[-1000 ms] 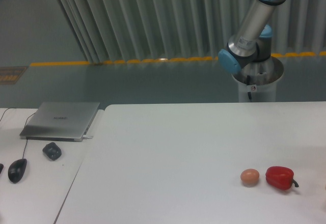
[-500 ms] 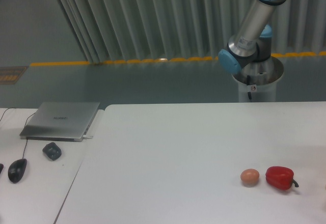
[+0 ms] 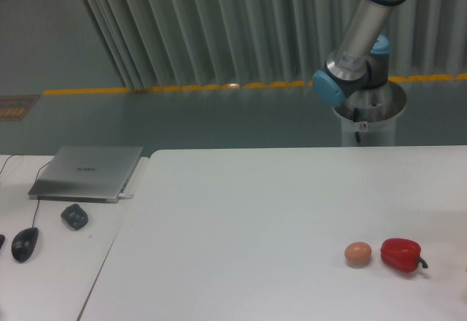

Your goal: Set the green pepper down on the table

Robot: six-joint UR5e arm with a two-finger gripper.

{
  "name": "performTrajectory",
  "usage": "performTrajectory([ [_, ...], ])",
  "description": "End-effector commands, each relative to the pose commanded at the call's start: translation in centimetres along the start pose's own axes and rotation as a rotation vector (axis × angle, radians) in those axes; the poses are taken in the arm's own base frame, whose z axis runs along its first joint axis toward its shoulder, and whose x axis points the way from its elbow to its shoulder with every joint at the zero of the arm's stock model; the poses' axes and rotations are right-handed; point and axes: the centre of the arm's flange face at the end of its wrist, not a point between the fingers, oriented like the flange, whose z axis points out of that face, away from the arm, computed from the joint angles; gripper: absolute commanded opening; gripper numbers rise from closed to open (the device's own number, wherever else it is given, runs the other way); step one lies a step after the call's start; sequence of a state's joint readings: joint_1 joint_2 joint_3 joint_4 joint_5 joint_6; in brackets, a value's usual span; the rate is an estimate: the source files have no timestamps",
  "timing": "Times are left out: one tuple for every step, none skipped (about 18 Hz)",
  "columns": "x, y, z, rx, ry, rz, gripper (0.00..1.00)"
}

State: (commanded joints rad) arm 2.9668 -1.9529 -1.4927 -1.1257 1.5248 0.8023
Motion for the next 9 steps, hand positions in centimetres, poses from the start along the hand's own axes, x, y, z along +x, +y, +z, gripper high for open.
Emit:
performTrajectory([
  [0.4, 0.0, -0.8, -0.005, 0.006, 0.004, 0.65],
  [1.1, -0.4, -1.7, -0.009, 0.012, 0.016, 0.65],
  [2.3, -0.9, -2.6, -0.009, 0.016, 0.042, 0.65],
  [4.0, -1.6, -3.5, -0.013, 0.025, 0.084, 0.65],
  [6.0, -2.3, -4.3, -0.017, 0.035, 0.134, 0.65],
  [7.9, -2.8, -4.9, -0.027, 0.048, 0.176, 0.65],
  [9.5, -3.3, -5.4, -0.038, 0.059, 0.214, 0.65],
  [11.4, -3.8, -6.1, -0.049, 0.062, 0.258, 0.65],
  [13.6, -4.6, -6.7, -0.051, 0.066, 0.299, 0.65],
])
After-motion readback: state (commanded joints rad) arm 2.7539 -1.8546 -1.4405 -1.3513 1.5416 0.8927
